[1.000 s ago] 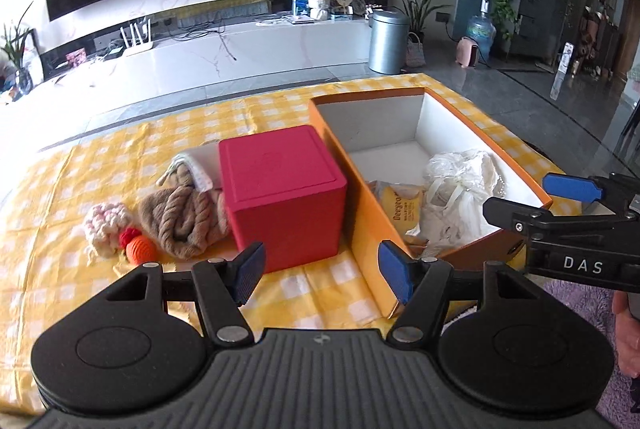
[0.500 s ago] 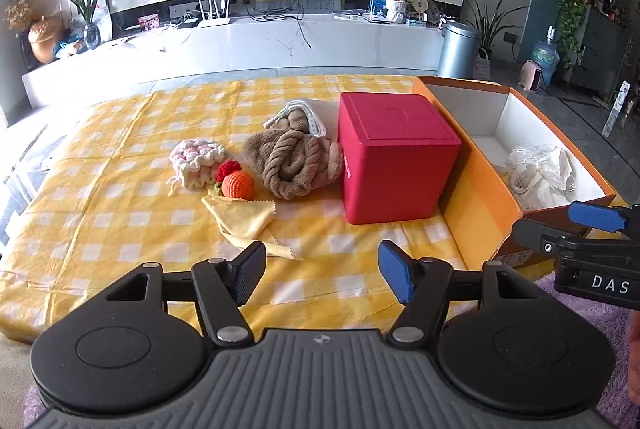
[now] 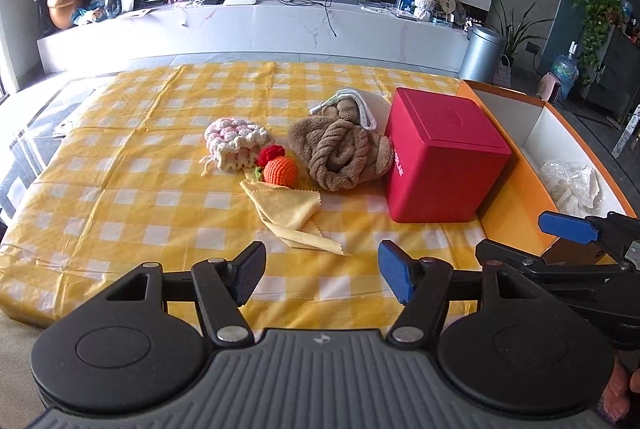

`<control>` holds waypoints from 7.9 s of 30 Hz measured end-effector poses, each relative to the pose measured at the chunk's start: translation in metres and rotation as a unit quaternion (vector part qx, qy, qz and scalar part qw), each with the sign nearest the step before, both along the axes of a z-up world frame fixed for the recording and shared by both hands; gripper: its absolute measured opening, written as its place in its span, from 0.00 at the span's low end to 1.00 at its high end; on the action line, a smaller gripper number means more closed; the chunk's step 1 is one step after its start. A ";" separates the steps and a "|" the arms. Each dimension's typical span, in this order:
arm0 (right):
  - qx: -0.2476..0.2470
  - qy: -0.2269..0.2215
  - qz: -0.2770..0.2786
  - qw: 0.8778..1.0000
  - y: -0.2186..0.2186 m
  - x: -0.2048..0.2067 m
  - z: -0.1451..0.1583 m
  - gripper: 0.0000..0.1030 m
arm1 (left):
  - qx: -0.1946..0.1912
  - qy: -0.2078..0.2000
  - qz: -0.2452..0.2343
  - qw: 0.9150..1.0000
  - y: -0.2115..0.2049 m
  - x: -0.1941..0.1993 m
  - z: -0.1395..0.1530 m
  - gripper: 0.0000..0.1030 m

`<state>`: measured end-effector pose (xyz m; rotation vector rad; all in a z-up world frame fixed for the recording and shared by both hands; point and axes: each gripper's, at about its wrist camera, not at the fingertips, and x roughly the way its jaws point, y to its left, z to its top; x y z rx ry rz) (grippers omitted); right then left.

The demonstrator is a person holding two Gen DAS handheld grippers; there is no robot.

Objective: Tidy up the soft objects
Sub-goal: 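Reach the left gripper to the brown knotted towel while the right approaches the sponge, then close the left gripper on the brown knotted towel and lift it, then grasp the red-brown sponge with the right gripper while the left holds the towel, then lift the sponge with the right gripper while the left keeps the towel raised, then carry the towel and sponge over the cardboard box and lower them inside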

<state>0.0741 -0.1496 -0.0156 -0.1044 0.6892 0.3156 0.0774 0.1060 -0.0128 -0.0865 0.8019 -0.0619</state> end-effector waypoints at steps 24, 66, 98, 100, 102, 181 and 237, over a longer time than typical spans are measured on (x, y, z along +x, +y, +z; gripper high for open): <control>-0.037 0.034 0.120 0.991 0.083 0.064 -0.027 0.43 | 0.034 0.051 -0.054 0.997 0.046 0.072 -0.022 0.73; -0.119 0.058 0.180 0.975 0.082 0.219 0.009 0.44 | 0.056 0.043 -0.212 0.975 -0.008 0.207 -0.070 0.27; -0.246 0.138 0.239 0.929 0.189 0.303 -0.035 0.56 | 0.103 -0.016 -0.054 0.993 0.082 0.198 -0.017 0.27; -0.272 0.145 0.252 0.917 0.197 0.313 -0.044 0.58 | 0.101 -0.013 -0.053 0.993 0.084 0.201 -0.021 0.27; -0.295 0.156 0.263 0.905 0.201 0.320 -0.053 0.63 | 0.101 -0.011 -0.054 0.993 0.084 0.203 -0.026 0.27; 0.028 0.093 0.038 0.995 0.062 0.095 -0.040 0.53 | 0.018 0.107 0.034 0.994 0.050 0.067 -0.039 0.29; 0.048 -0.089 -0.080 0.992 -0.182 0.017 0.083 0.09 | 0.071 -0.038 -0.180 0.980 -0.207 0.082 0.053 0.29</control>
